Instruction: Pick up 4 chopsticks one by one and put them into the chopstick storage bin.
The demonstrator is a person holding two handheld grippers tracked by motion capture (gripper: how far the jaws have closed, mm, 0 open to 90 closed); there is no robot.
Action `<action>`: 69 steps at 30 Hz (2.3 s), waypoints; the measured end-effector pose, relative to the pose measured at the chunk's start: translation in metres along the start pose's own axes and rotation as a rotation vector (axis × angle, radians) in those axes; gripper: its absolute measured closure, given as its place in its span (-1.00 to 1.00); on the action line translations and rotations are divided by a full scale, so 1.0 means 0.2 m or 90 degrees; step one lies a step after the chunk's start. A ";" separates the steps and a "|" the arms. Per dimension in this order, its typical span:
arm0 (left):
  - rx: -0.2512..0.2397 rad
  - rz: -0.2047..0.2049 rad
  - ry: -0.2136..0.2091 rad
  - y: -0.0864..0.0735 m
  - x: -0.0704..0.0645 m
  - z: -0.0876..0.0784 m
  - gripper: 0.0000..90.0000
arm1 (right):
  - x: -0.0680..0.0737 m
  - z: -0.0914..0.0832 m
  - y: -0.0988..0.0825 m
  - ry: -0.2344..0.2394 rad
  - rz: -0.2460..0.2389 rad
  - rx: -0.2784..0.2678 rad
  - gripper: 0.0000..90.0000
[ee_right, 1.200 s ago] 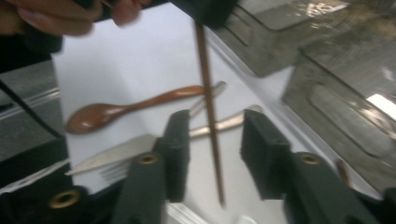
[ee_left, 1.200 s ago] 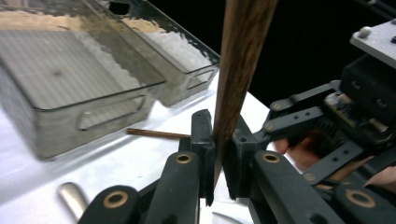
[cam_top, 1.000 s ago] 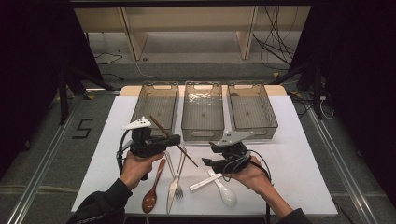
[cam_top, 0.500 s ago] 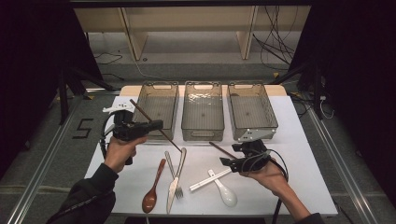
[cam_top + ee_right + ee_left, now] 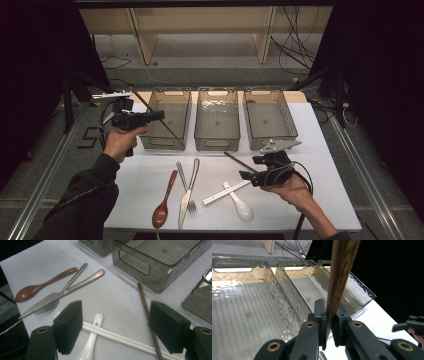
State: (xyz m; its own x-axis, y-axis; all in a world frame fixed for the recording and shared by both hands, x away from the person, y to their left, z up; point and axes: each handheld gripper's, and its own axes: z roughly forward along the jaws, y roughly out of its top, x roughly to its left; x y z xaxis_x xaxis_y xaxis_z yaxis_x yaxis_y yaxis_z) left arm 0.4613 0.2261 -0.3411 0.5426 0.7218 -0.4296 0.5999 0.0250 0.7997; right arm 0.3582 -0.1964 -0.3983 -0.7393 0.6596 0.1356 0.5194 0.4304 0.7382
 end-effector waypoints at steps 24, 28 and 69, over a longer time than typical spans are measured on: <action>0.055 -0.035 0.074 0.14 0.17 0.20 0.84 | 0.00 -0.01 -0.01 0.009 -0.004 -0.006 -0.43; 0.066 -0.034 0.083 0.13 0.18 0.23 0.84 | 0.00 -0.01 -0.01 0.011 -0.003 -0.005 -0.43; 0.159 -0.064 0.137 0.05 0.29 0.43 0.35 | 0.00 0.01 -0.01 0.017 -0.006 0.005 -0.43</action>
State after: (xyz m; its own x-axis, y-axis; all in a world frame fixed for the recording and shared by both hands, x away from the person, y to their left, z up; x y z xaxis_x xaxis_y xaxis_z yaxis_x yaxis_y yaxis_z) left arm 0.5491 0.2080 -0.3943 0.3531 0.8545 -0.3809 0.7837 -0.0478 0.6193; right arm 0.3581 -0.1962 -0.4003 -0.7547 0.6395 0.1464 0.5163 0.4413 0.7340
